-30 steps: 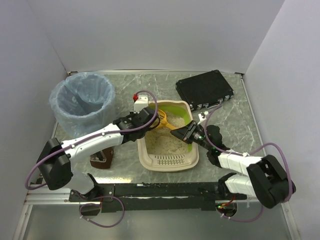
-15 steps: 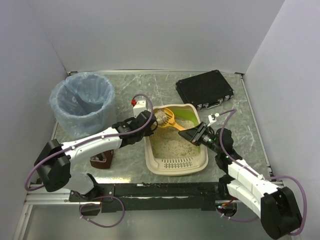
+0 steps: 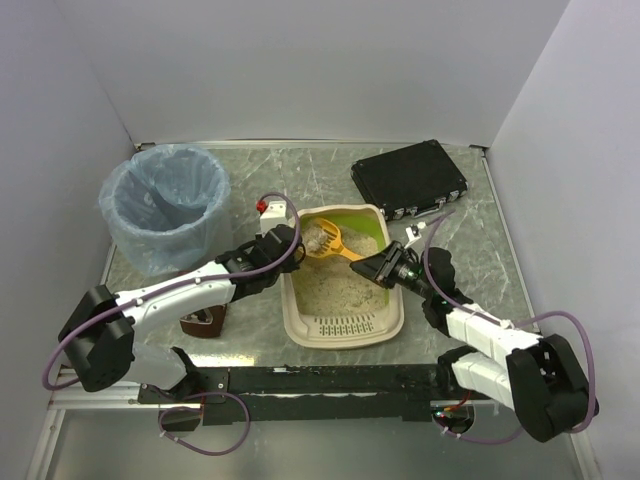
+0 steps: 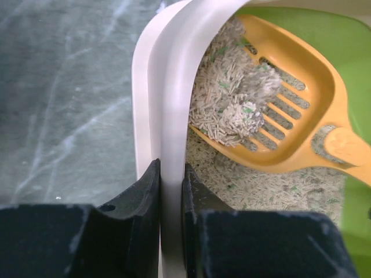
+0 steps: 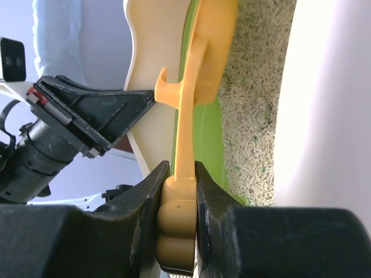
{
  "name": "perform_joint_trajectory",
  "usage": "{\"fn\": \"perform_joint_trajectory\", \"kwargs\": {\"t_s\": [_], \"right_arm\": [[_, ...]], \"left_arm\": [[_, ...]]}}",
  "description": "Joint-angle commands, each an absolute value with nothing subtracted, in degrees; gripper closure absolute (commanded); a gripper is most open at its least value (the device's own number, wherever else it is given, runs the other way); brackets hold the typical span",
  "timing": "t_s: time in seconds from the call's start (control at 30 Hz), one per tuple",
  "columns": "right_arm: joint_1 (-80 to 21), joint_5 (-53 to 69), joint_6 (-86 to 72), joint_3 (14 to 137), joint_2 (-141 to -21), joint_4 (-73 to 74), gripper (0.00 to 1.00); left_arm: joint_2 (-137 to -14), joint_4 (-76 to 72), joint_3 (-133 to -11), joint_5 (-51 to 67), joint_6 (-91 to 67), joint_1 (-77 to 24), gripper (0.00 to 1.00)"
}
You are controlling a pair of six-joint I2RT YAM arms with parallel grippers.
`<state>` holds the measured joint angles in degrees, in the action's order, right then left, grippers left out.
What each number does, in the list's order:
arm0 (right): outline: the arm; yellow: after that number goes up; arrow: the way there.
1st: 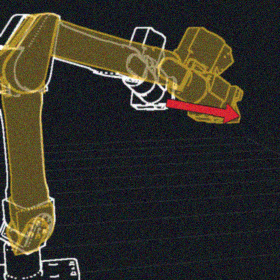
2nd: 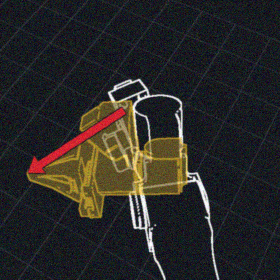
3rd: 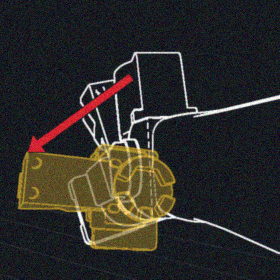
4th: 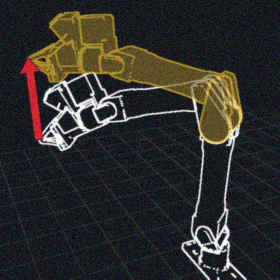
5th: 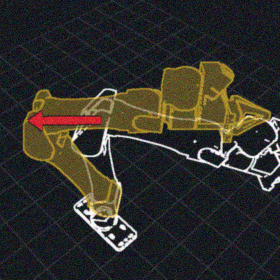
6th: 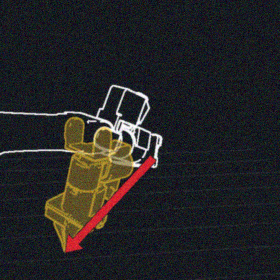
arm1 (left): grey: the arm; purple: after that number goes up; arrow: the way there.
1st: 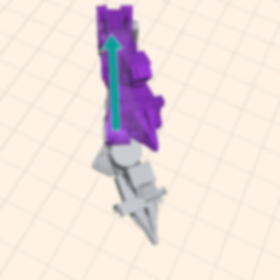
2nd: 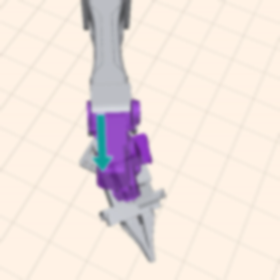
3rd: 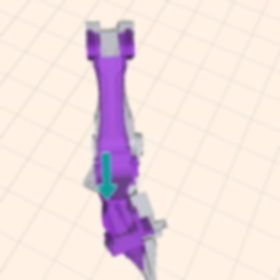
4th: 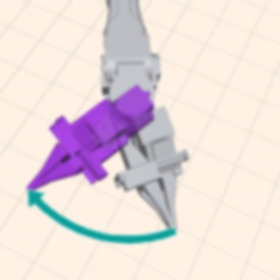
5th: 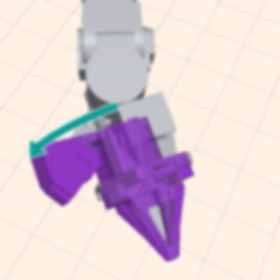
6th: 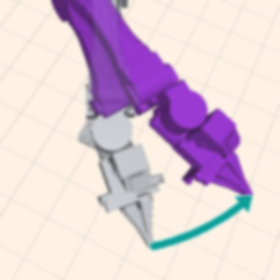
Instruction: Clean the litter box
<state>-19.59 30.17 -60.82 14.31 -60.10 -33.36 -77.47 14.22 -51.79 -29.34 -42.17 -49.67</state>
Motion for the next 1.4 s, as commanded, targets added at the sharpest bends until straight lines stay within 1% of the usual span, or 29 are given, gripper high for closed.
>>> {"fn": "perform_joint_trajectory", "kwargs": {"t_s": [0.0,0.17,0.3,0.43,0.57,0.7,0.83,0.9,1.03,1.13,1.23,1.3,1.37], "right_arm": [[-20.6,21.7,-56.1,17.8,-62.7,-32.6,1.0],[-23.2,20.9,-57.0,19.8,-65.7,-34.7,1.0],[-23.1,20.9,-56.3,19.3,-63.3,-32.0,1.0],[-22.4,20.9,-55.2,18.5,-57.2,-27.4,1.0],[-20.3,23.6,-55.0,17.4,-51.3,-23.5,1.0],[-17.8,25.2,-54.2,16.8,-44.6,-16.2,1.0],[-16.8,25.6,-52.5,17.4,-42.5,-12.3,1.0],[-16.2,29.1,-53.0,16.9,-42.9,-13.2,1.0],[-14.6,36.3,-55.5,14.7,-44.8,-19.8,1.0],[-12.4,40.0,-57.2,13.5,-45.0,-22.7,1.0],[-9.1,43.4,-58.0,12.5,-42.6,-23.4,1.0],[-7.6,44.3,-57.9,12.7,-41.2,-22.8,1.0],[-7.5,45.3,-59.7,12.4,-41.8,-25.5,1.0]], "left_arm": [[-72.2,8.3,-53.3,-35.2,-38.1,-48.7,0.99],[-73.2,9.4,-53.9,-36.8,-39.4,-48.9,0.99],[-73.0,11.5,-54.1,-39.3,-41.4,-48.8,0.99],[-72.2,13.8,-54.3,-40.3,-42.9,-48.2,0.99],[-71.1,13.3,-53.3,-39.8,-42.8,-47.0,0.99],[-70.6,13.2,-52.4,-39.6,-42.8,-46.4,0.99],[-69.7,11.6,-51.4,-38.8,-41.7,-46.4,0.99],[-69.3,10.6,-50.9,-38.8,-41.0,-46.4,0.99],[-69.0,9.4,-50.7,-39.0,-40.3,-46.3,0.99],[-69.3,9.3,-50.9,-38.8,-40.1,-46.2,0.99],[-69.3,9.1,-50.9,-38.5,-39.9,-46.1,0.99],[-69.2,8.5,-50.5,-37.9,-39.8,-46.0,0.99],[-68.8,8.1,-50.1,-37.6,-39.9,-45.9,0.99]]}}
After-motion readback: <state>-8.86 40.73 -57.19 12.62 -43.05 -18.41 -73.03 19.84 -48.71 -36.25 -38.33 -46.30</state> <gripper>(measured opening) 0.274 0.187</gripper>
